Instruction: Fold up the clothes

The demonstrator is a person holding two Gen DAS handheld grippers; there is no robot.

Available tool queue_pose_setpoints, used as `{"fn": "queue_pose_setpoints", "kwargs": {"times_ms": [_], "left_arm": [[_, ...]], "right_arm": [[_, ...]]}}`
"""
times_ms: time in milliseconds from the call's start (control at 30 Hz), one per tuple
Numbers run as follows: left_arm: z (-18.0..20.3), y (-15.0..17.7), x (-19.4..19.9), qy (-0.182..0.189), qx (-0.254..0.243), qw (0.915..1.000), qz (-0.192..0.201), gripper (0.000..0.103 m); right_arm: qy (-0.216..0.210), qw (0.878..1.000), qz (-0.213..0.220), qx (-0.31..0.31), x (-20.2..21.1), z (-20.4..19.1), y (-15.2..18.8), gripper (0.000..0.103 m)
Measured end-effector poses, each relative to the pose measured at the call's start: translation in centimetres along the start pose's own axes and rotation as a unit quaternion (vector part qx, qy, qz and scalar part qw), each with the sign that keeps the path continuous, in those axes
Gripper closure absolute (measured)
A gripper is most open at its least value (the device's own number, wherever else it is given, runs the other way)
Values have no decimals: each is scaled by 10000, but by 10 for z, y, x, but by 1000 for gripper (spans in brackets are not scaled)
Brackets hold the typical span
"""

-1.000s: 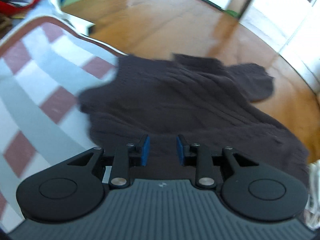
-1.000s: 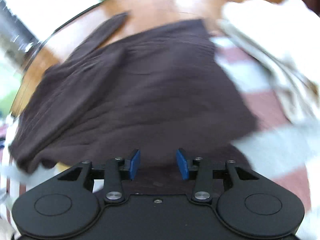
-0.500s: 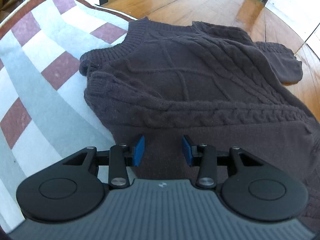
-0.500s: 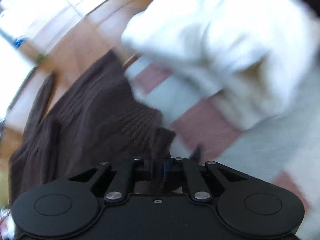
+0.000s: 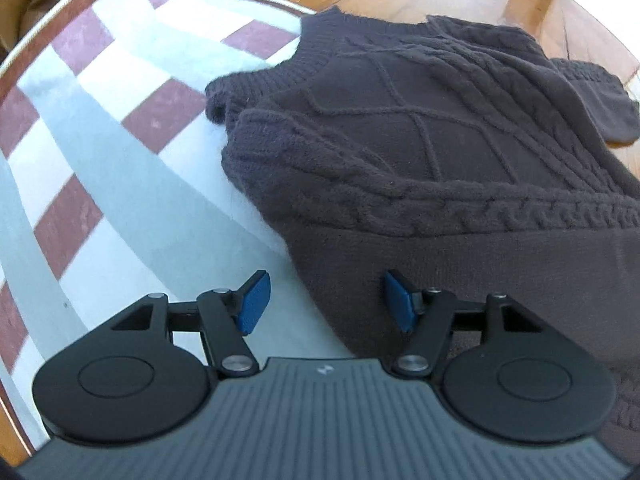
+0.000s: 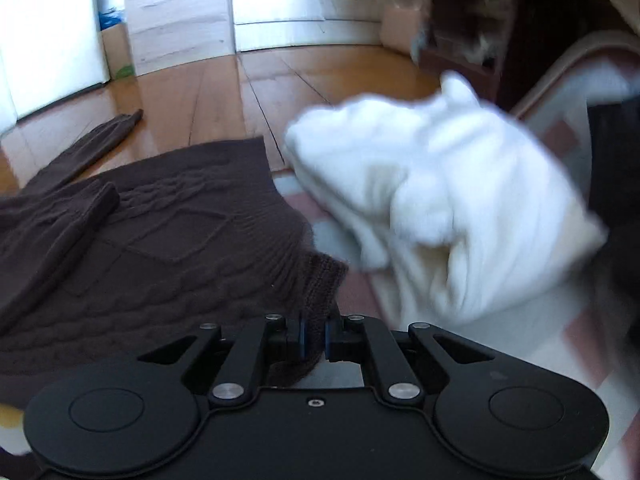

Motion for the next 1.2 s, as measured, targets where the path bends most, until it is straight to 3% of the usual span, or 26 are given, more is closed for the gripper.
{"fn": "queue_pose_setpoints", "kwargs": {"times_ms": [100,133,167,233,333,433,533,600,700,767,833,967,1100,1200], "left_arm": [[-1,1,-1,4,33,10000,-36,34],[0,1,1,-14,-26,10000,-41,34],[1,0,3,-7,-83,10000,-16,34],[6,-3,10,-5,-299,9995,67,36],[14,-12,32,-27,-675,9967,448,36],[24,-28,57,223,-982,9912,855,36],[33,-49,72,381,-1361,9844,1048,36],[41,-68,77,541,-1530,9803,1122,36],[58,-103,75,890,-1635,9758,1150,36],[75,-131,68,1084,-1685,9727,1170,35],[96,-161,55,1126,-1793,9702,1178,32],[131,-210,14,821,-2343,9635,1000,30],[165,-241,-22,1042,-2794,9510,814,30],[189,-246,-43,1108,-3322,9345,640,30]], "right_arm": [[282,9989,-360,-82,-24,3,18,91],[435,9983,-343,176,-23,-3,17,84],[496,9971,-389,423,-22,-10,14,83],[385,9965,-422,607,-18,-22,1,72],[510,9958,87,751,4,-27,-30,48],[403,9926,545,1012,23,-34,-54,44],[-291,9929,488,1045,19,-52,-81,44],[-1157,9871,186,1089,8,-73,-109,44],[-2364,9564,-418,1662,-15,-124,-160,44],[-2836,9339,-841,2007,-41,-157,-194,44],[-2938,9236,-1191,2156,-78,-183,-227,44],[-2566,9219,-1556,2450,-135,-214,-267,44],[-3093,9007,-1693,2537,-150,-226,-275,44],[-3305,8942,-1888,2356,-187,-247,-278,44]]}}
Point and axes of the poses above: each gripper's, at about its wrist camera, not at the fingertips, and x roughly against the way its jaws point, z to its right, y to its underside, the point moved 8 cm from there along -x, roughly the way its jaws point, and after that the axes turned 1 degree about y, right-handed, at the moved point
